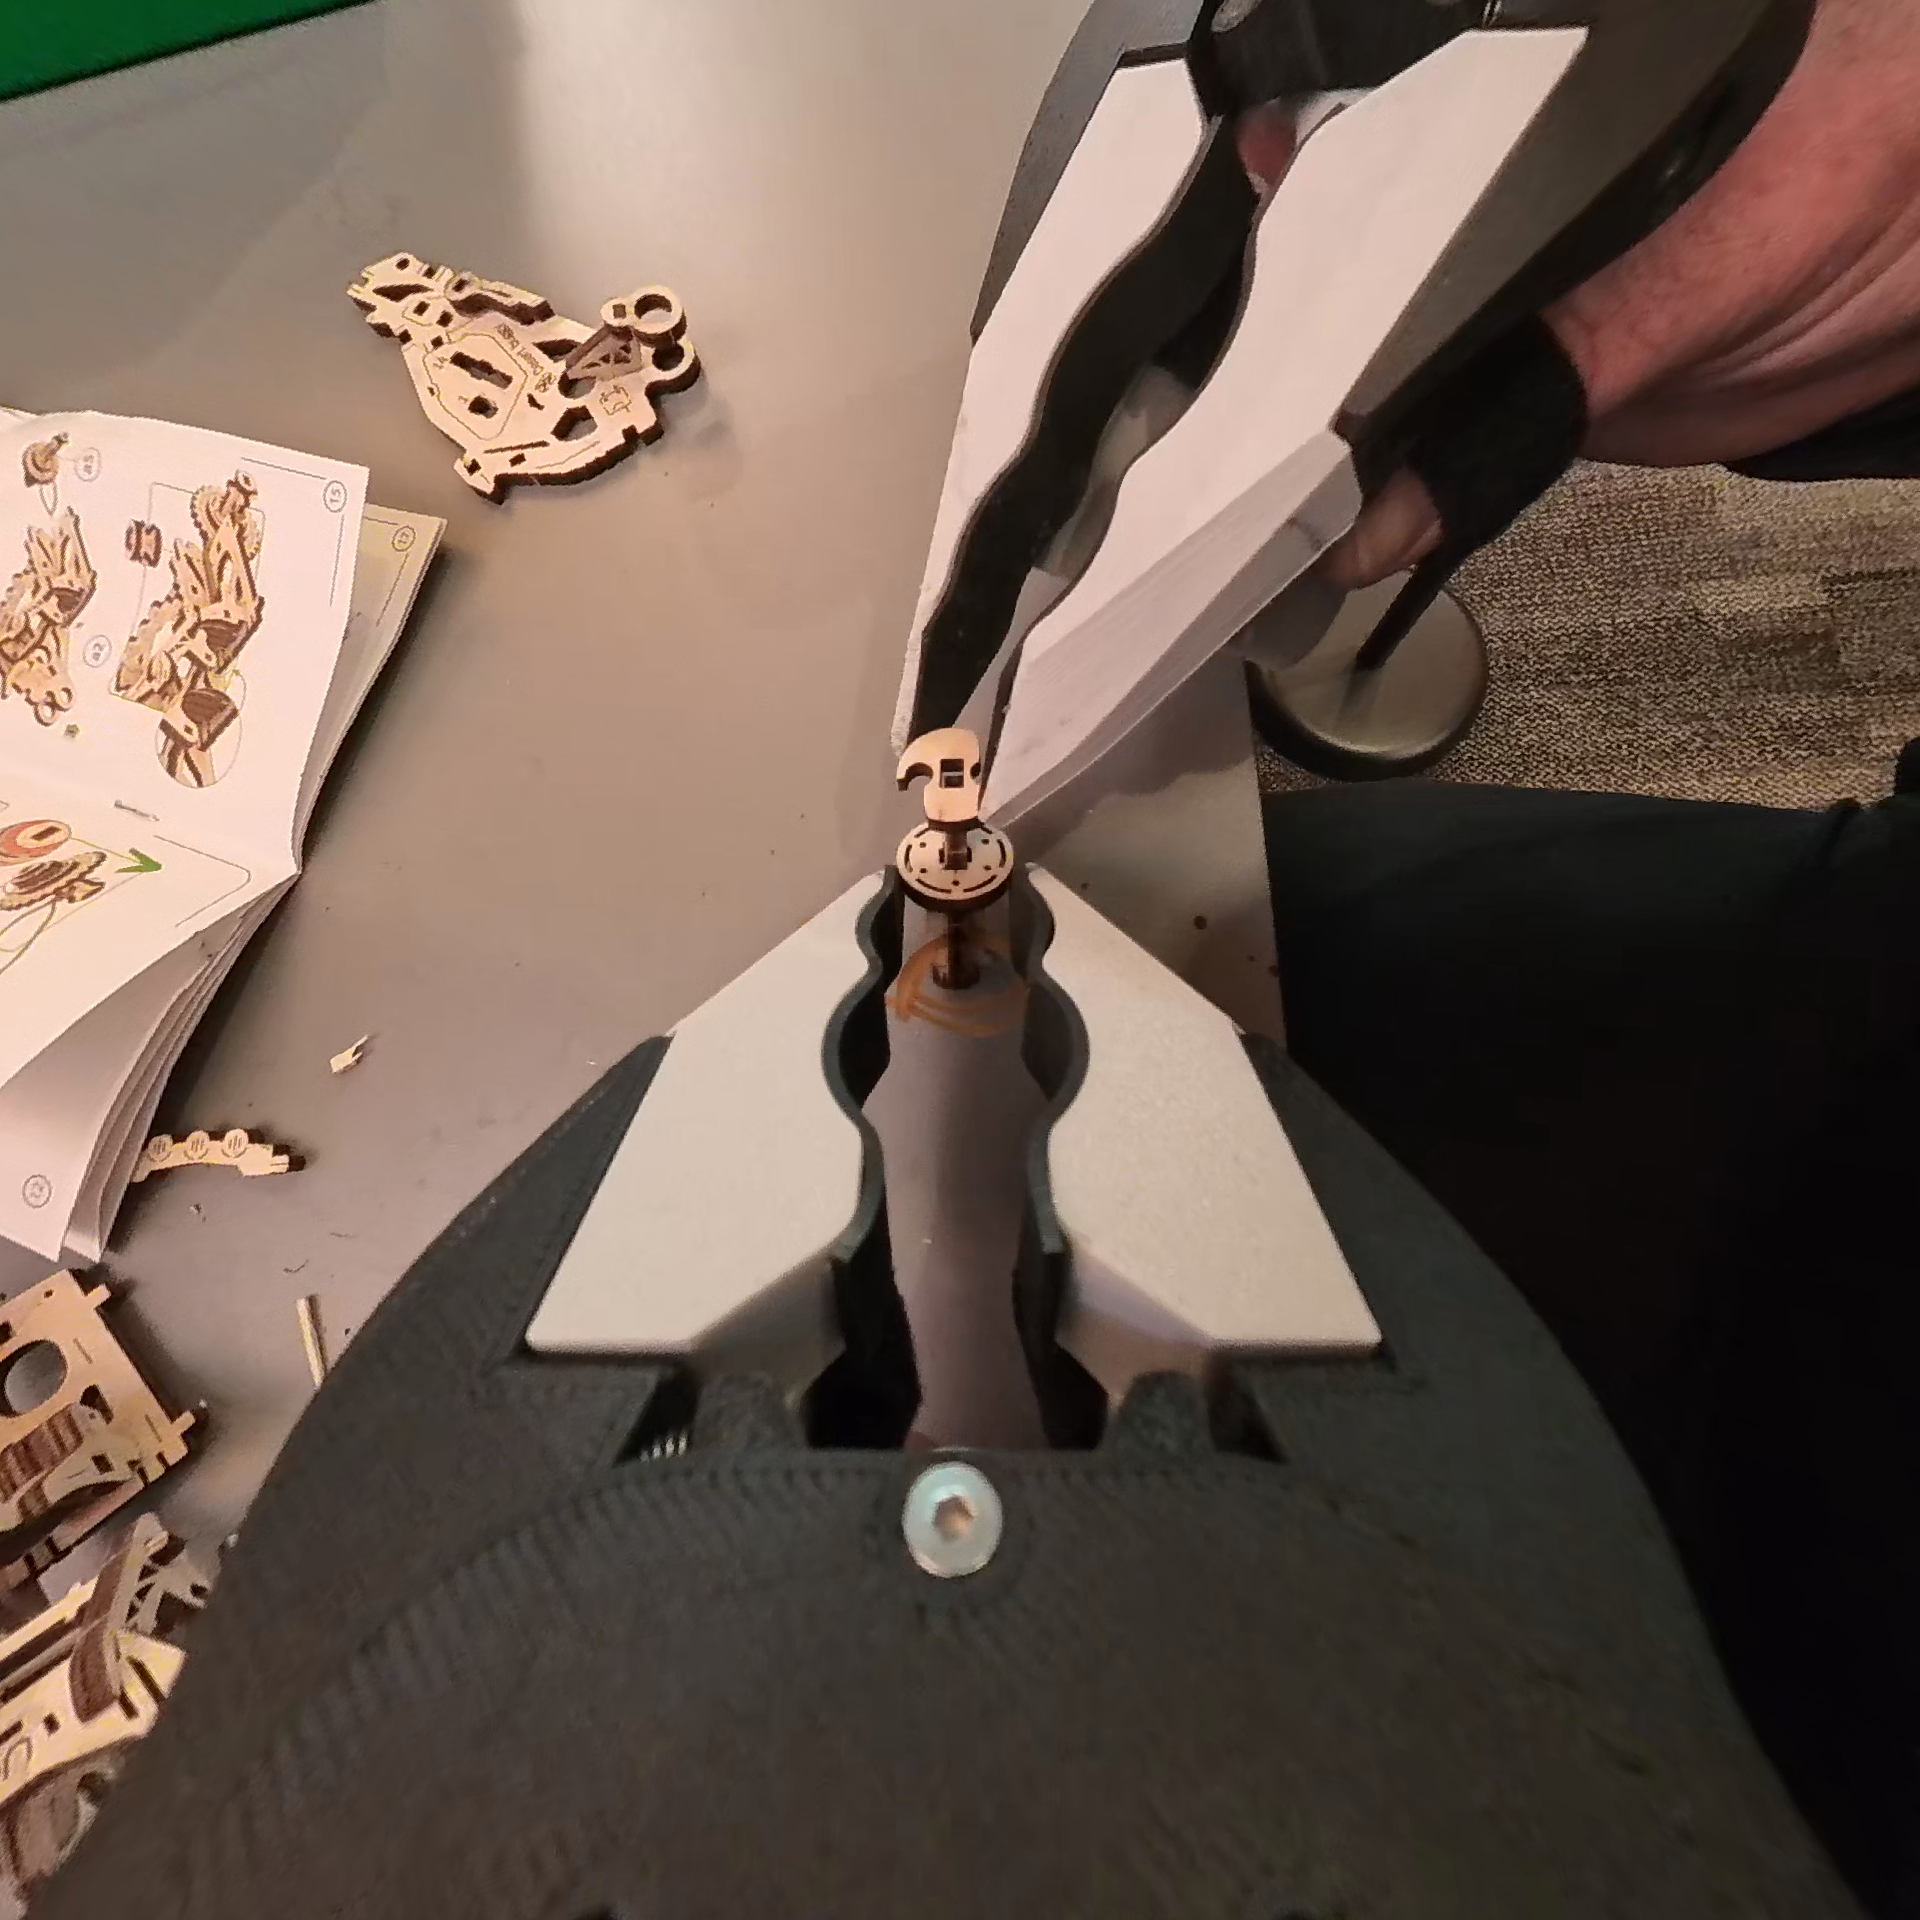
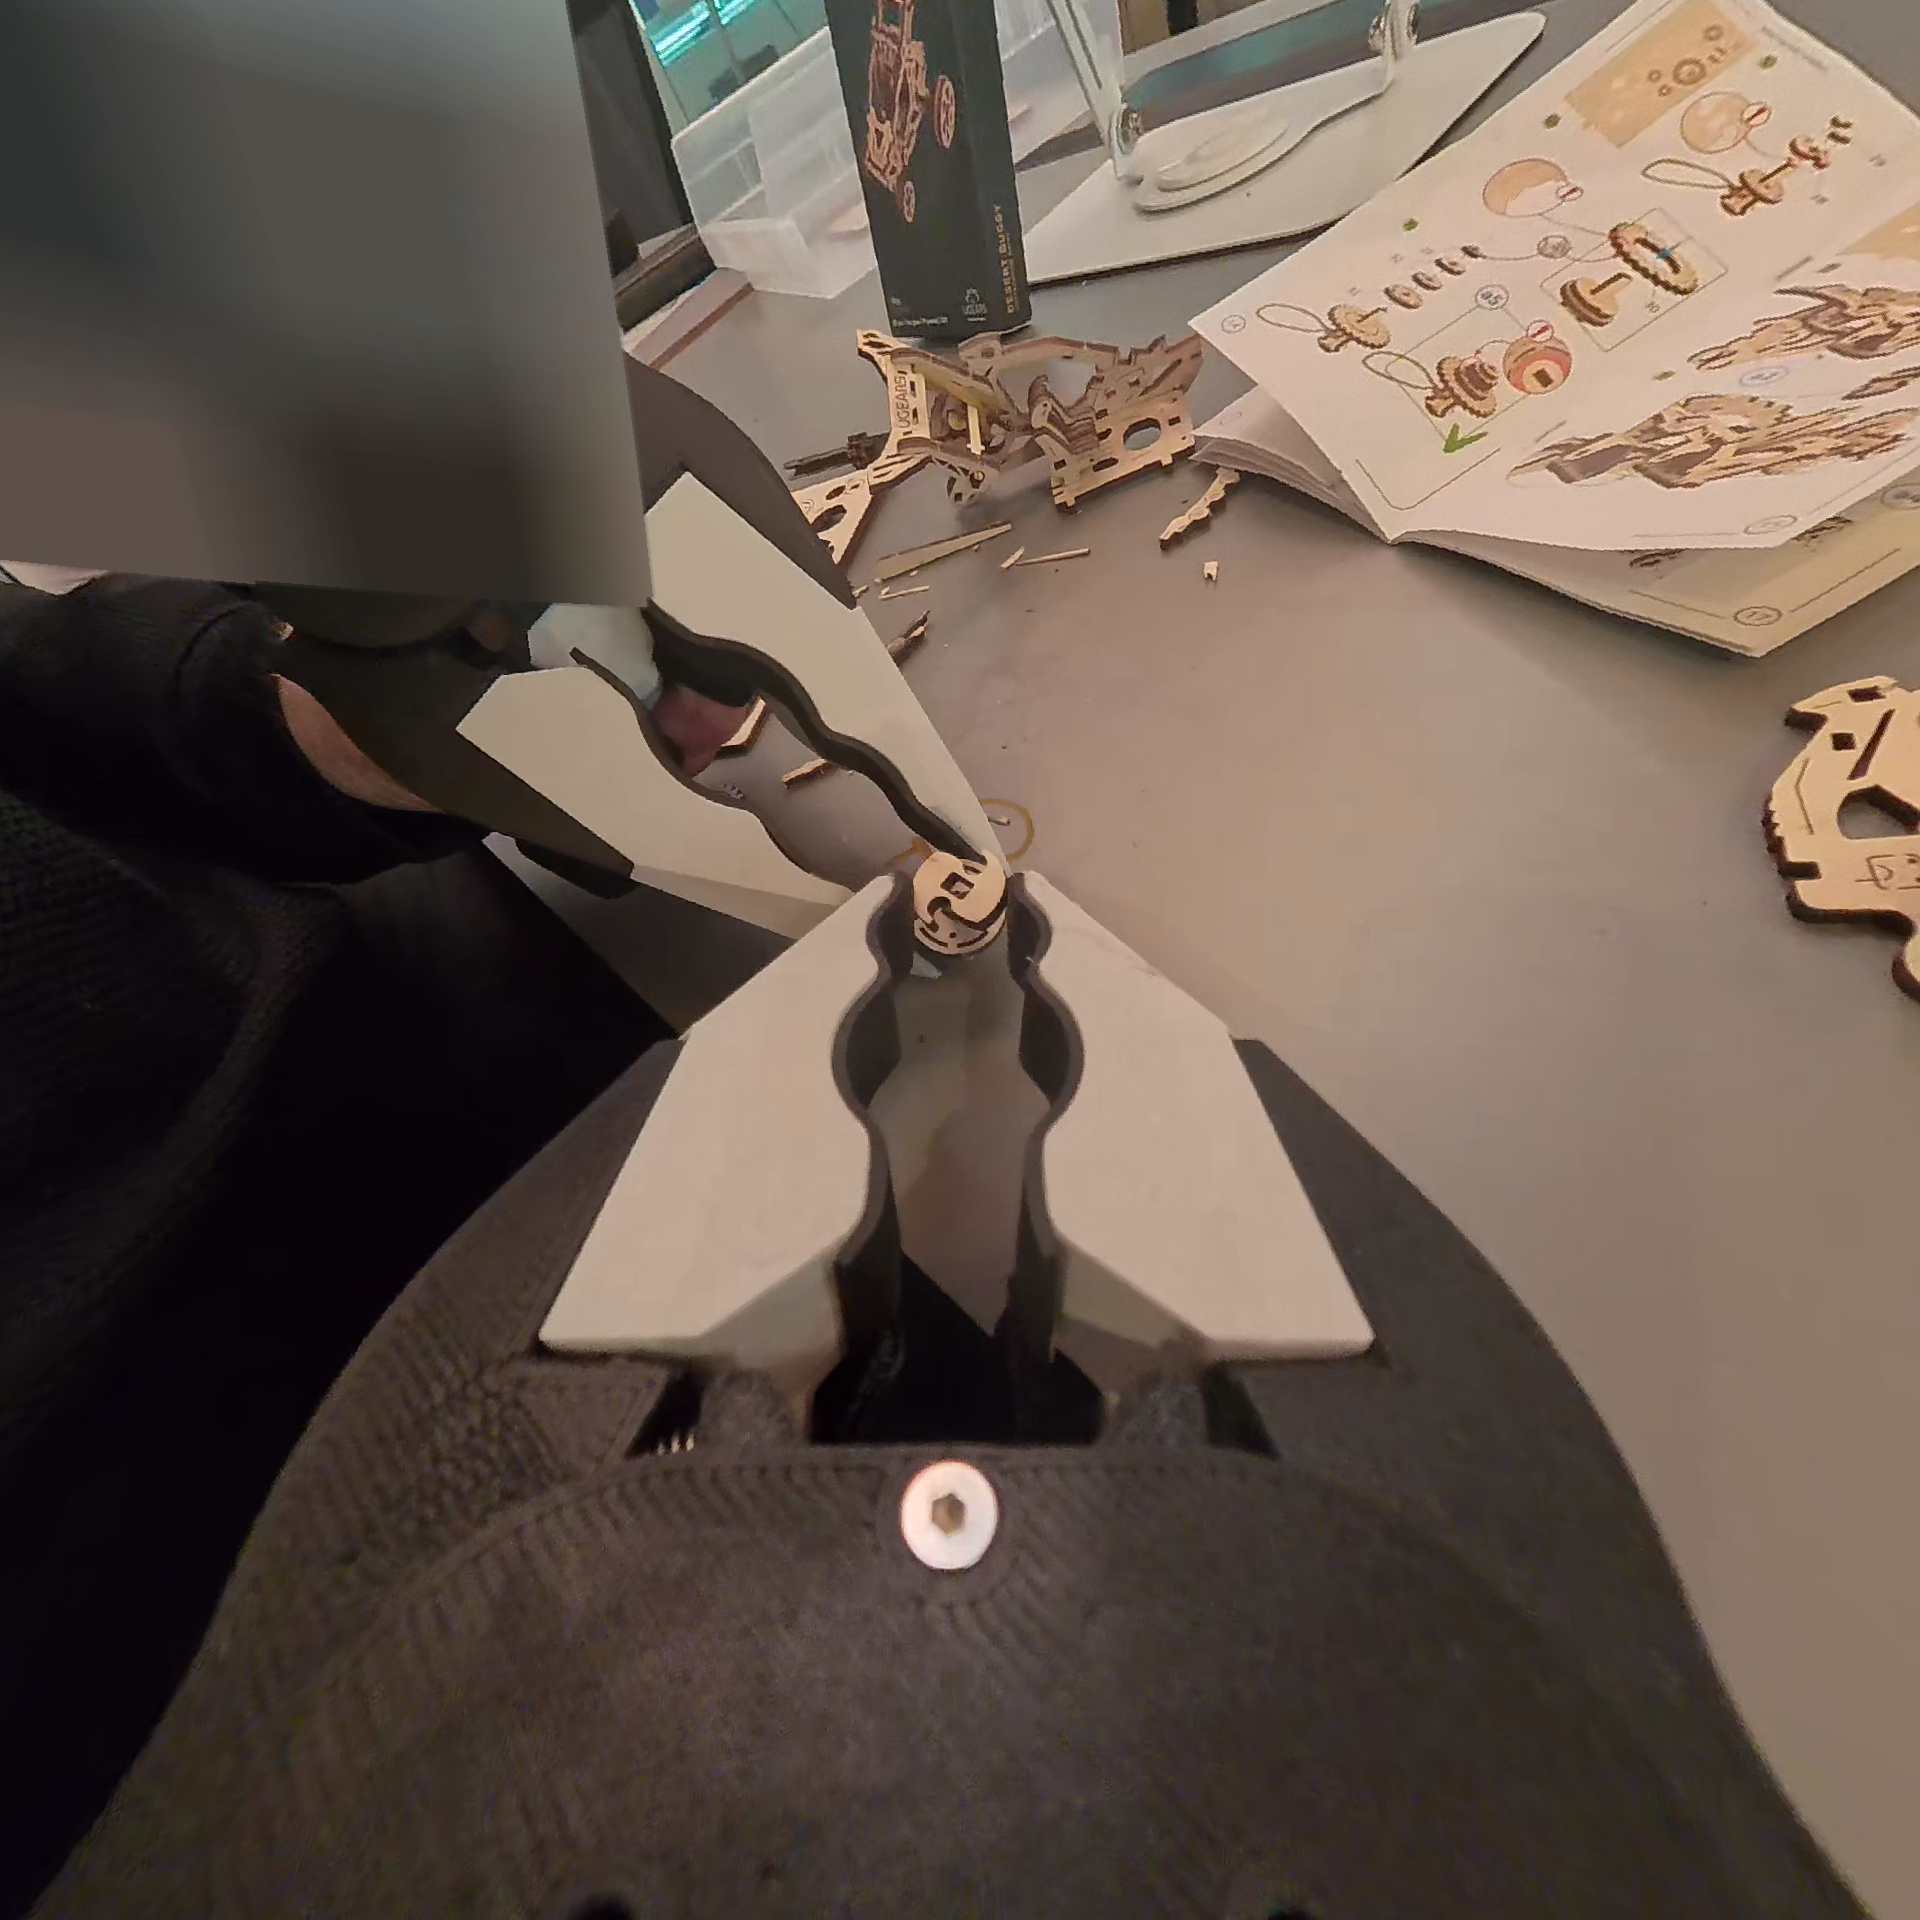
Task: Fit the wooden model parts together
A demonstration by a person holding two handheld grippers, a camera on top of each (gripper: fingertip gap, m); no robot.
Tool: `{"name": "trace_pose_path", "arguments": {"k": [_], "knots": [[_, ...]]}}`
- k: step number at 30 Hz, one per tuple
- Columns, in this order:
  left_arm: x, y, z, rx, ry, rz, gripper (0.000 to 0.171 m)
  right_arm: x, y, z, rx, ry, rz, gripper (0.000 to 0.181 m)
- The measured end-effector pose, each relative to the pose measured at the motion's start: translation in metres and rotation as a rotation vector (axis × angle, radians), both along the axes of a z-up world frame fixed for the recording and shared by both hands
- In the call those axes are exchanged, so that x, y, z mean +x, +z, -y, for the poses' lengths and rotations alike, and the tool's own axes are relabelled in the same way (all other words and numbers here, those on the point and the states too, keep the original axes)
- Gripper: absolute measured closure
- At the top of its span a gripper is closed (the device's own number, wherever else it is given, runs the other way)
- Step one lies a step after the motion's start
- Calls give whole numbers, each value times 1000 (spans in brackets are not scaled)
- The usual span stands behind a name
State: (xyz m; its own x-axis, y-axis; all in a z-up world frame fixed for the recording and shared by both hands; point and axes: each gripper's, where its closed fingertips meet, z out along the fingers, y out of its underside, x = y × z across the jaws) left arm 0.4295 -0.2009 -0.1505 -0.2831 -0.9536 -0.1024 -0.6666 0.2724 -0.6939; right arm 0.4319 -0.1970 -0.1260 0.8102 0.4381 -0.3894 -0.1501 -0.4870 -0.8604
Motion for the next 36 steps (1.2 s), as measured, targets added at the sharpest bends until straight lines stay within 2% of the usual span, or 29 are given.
{"name": "trace_pose_path", "arguments": {"k": [8,25,36], "knots": [[5,12,-4,-88,49,85,153,7,7,-2,5,-22,-42,167],[-3,3,-5,-98,50,45,153,-4,2,-4,-20,26,-26,167],[-4,2,-3,-104,45,42,143,-1,3,-4,-11,23,-49,167]]}}
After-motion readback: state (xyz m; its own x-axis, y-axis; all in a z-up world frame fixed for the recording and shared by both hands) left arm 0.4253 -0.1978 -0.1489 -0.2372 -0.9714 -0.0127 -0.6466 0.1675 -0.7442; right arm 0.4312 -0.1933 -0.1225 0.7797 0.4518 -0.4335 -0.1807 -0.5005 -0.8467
